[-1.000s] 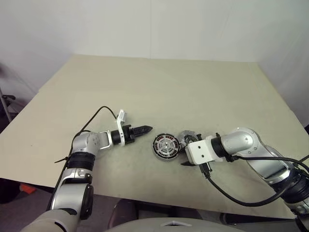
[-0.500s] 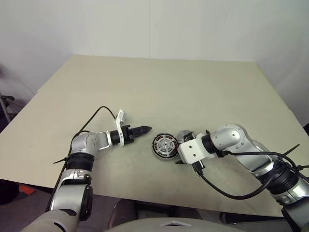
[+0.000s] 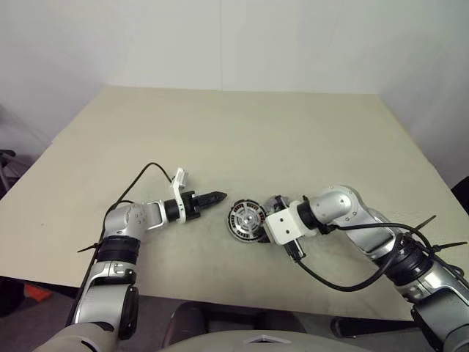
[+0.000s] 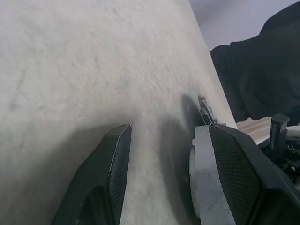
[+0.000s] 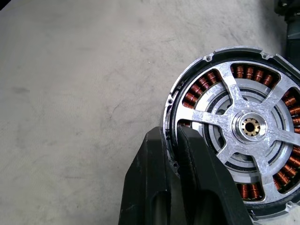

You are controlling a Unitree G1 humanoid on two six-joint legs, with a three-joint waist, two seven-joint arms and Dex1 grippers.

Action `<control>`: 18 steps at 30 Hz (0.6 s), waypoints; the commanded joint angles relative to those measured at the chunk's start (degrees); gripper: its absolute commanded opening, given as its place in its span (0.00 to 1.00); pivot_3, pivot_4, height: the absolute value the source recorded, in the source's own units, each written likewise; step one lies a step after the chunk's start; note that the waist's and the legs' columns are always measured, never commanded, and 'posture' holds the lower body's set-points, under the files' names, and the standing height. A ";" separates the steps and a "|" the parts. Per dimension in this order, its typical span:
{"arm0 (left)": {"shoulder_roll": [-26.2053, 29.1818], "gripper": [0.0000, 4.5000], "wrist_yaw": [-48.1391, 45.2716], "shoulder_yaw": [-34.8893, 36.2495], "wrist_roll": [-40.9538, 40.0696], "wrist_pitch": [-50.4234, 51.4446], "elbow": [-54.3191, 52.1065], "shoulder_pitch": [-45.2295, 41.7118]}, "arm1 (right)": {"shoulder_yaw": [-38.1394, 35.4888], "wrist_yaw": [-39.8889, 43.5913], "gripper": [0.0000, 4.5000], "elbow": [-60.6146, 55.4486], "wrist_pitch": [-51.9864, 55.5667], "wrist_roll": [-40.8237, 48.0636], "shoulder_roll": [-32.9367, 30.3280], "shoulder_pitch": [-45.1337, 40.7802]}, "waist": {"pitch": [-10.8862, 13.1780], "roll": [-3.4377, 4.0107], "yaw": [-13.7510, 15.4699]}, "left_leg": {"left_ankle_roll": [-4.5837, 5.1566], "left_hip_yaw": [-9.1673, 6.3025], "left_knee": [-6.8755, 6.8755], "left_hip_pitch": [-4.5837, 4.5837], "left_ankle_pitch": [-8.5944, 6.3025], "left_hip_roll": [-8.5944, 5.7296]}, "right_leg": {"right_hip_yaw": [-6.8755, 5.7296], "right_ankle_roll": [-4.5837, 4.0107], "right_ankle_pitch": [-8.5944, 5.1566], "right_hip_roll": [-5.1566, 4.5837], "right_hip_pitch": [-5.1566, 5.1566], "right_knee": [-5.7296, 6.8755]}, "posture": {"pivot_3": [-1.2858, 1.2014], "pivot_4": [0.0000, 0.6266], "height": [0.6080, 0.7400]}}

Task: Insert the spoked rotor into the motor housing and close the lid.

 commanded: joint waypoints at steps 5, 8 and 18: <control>-0.18 0.62 -0.02 0.01 0.15 -1.35 0.24 -0.32 | -2.11 -1.62 0.01 2.78 2.73 0.42 3.64 -5.09 | 0.02 0.00 -0.12 | -0.16 0.09 -0.05 0.04 0.22 0.19 | -0.14 -0.17 0.19 0.02 -0.03 0.03 | 0.52 0.00 1.00; -0.23 0.62 -0.11 -0.23 0.29 -1.57 0.24 -0.27 | -2.67 -1.48 0.01 4.06 4.91 2.02 5.95 -6.78 | 0.02 0.00 0.00 | -0.15 0.09 -0.06 -0.03 0.26 0.20 | -0.17 -0.19 0.21 0.02 -0.09 0.03 | 0.52 0.00 1.00; 0.49 0.62 0.20 1.31 -0.16 -1.65 -0.39 1.12 | -3.25 -2.03 0.01 5.90 10.23 4.52 10.50 -8.73 | 0.03 -0.01 -0.02 | -0.05 0.10 -0.06 -0.38 0.23 0.22 | -0.25 -0.20 0.21 0.02 -0.43 -0.03 | 0.52 0.00 1.00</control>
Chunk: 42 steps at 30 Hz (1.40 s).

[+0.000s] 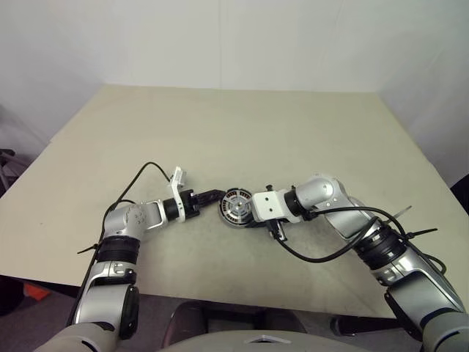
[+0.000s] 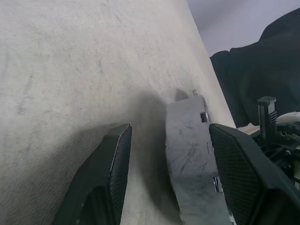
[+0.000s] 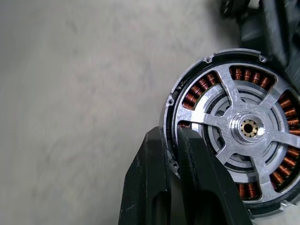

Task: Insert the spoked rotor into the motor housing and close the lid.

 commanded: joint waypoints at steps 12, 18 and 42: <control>1.29 0.62 0.50 1.39 -0.11 -3.02 -0.98 1.06 | -2.57 -7.72 0.01 5.26 7.94 -0.57 4.17 -5.74 | 0.01 -0.02 -0.02 | -0.06 0.01 -0.01 -0.02 0.03 0.00 | 0.00 -0.01 0.00 0.00 -0.19 0.04 | 0.52 0.00 1.00; 2.87 0.62 0.20 2.53 -0.07 -5.36 0.41 -0.14 | -2.23 -7.46 0.01 3.65 8.84 -0.07 3.44 -4.99 | 0.02 -0.02 0.08 | -0.06 0.01 -0.03 -0.03 0.03 0.00 | 0.00 -0.01 0.00 0.00 -0.20 0.02 | 0.52 0.00 1.00; 4.01 0.62 -5.18 -6.29 9.20 -21.11 0.53 -1.46 | -38.18 -28.41 0.58 -18.45 58.23 26.09 12.67 7.69 | 0.08 -0.09 1.28 | -0.31 -0.01 -0.11 0.03 0.17 0.00 | 0.00 0.00 0.01 -0.01 -0.16 -0.02 | 0.52 0.00 1.00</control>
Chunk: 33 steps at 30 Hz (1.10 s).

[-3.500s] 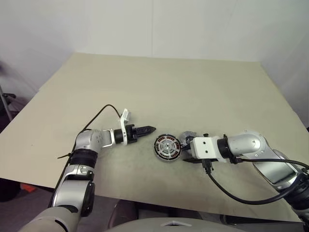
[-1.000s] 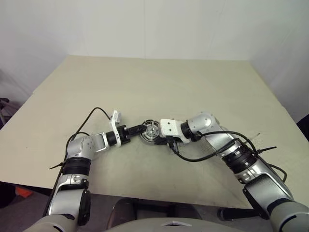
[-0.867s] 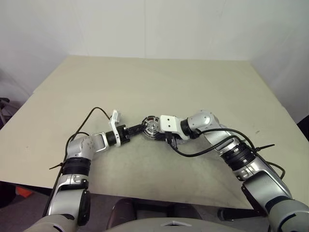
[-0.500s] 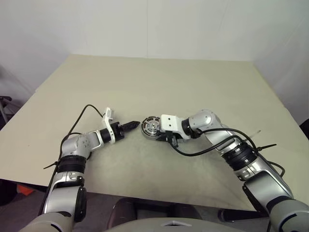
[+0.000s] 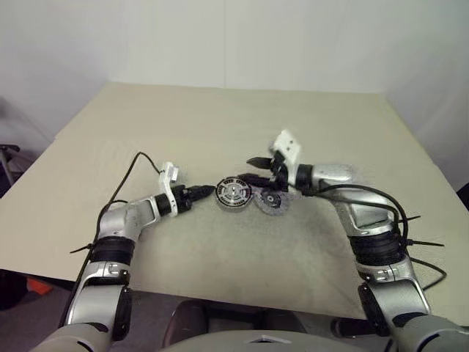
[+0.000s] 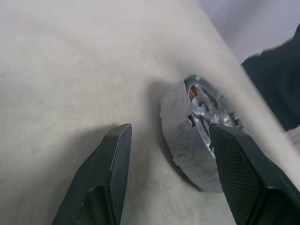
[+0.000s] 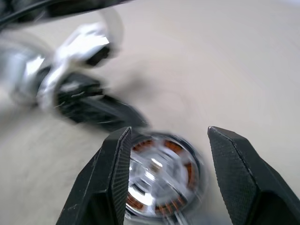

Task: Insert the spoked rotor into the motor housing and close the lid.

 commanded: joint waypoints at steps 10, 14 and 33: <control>-0.42 0.62 -6.87 -3.61 8.09 -19.60 10.78 -8.57 | -28.56 -11.14 0.58 -17.76 36.40 18.29 10.41 10.52 | 0.02 0.05 0.91 | -0.48 0.05 -0.70 0.14 0.30 -0.01 | 0.00 0.03 0.00 0.02 -0.13 -0.18 | 0.52 0.00 1.00; -1.38 0.62 -8.33 -4.22 9.27 -23.00 12.31 -8.95 | -31.54 -15.11 0.58 -18.35 36.85 22.22 13.41 13.57 | 0.02 0.05 1.01 | -0.55 0.05 -0.75 0.14 0.32 -0.01 | 0.00 0.03 0.01 0.02 -0.15 -0.19 | 0.52 0.00 1.00; -2.95 0.62 -10.14 -4.66 11.91 -26.44 14.28 -9.18 | -34.31 -28.81 0.58 -13.97 36.24 30.28 17.36 19.90 | 0.03 0.07 1.01 | -0.88 0.05 -0.88 0.22 0.28 -0.02 | 0.00 0.11 0.03 0.02 -0.04 -0.25 | 0.52 0.00 1.00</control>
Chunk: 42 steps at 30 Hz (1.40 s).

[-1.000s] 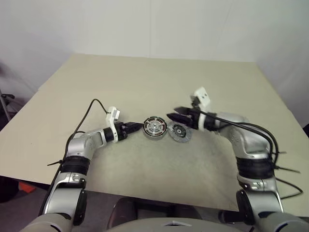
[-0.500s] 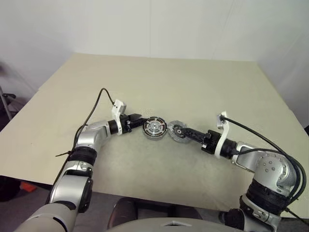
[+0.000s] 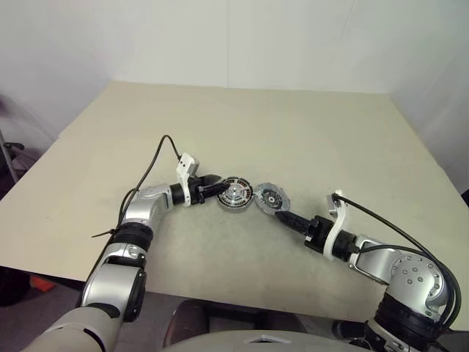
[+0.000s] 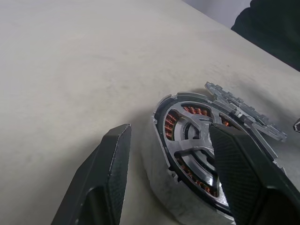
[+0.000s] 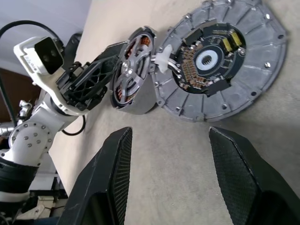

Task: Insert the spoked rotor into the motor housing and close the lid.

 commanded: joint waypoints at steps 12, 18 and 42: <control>1.40 0.62 -0.04 0.75 -0.10 -0.57 -3.05 0.25 | -2.89 -6.23 0.58 11.03 -8.87 -0.74 5.11 -7.22 | 0.01 0.02 -0.09 | -0.11 0.00 -0.03 0.05 0.06 0.00 | 0.00 0.03 0.03 0.00 0.00 0.01 | 0.52 0.00 1.00; 1.04 0.62 0.51 0.64 -0.12 -0.21 -4.26 1.12 | -2.38 -8.29 0.58 16.55 -14.47 -0.41 5.13 -11.14 | 0.01 0.02 -0.10 | -0.12 0.01 -0.05 -0.02 0.07 0.00 | 0.00 0.01 0.04 0.00 -0.10 0.01 | 0.52 0.00 1.00; 1.72 0.62 1.72 0.83 0.15 -0.13 -4.78 2.70 | 18.33 -2.94 0.93 15.91 -21.37 2.67 2.02 -16.99 | 0.01 0.04 -0.22 | -0.11 0.03 -0.07 -0.11 0.07 0.00 | -0.01 0.01 0.04 0.00 -0.18 0.00 | 0.52 0.00 1.00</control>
